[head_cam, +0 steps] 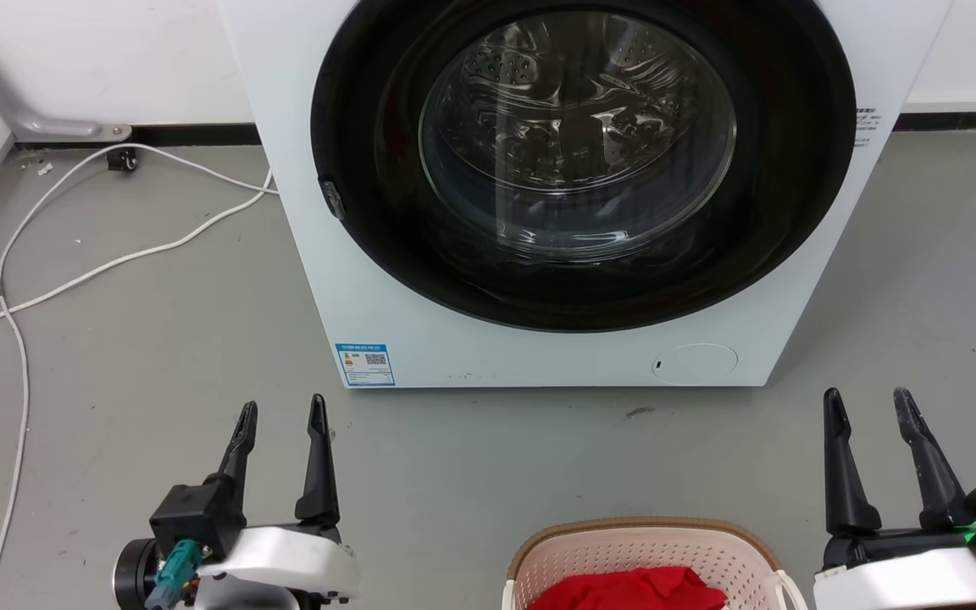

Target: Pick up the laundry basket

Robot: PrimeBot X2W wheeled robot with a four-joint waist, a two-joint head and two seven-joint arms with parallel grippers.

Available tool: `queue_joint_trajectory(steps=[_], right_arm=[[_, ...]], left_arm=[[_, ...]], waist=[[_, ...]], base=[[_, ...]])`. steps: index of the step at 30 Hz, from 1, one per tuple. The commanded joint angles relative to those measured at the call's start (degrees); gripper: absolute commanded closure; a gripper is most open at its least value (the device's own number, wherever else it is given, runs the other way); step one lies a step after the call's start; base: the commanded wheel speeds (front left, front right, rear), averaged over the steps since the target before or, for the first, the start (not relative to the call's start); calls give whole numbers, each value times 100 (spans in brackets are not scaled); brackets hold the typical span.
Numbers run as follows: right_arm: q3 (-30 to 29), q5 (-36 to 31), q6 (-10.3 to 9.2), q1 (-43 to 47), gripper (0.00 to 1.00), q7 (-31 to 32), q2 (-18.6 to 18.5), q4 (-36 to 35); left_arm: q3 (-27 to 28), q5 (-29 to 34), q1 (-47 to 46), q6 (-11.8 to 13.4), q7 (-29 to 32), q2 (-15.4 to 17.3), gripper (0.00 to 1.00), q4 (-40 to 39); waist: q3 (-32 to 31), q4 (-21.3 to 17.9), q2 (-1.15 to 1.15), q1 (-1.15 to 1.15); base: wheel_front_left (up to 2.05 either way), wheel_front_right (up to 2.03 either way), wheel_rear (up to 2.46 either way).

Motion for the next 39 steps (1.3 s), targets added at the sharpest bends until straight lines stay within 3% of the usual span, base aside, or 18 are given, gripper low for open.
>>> queue_joint_trajectory(steps=[1, 22, 39], right_arm=[[10, -92, -2, 81, 0, -48, -25, -19], [47, -677, -2, 225, 0, -263, -27, 19], [104, -400, -2, 232, 0, -263, -27, 179]], left_arm=[[-15, 104, 49, 24, -44, 17, 0, -7], [-111, 768, 161, 89, -269, 20, 0, 121], [-61, 795, 152, 50, -268, 18, 0, 238]], waist=[[-4, 1, 0, 0], [-42, 34, 0, 0], [-40, 21, 0, 0]], base=[[0, 0, 0], [0, 0, 0], [0, 0, 0]])
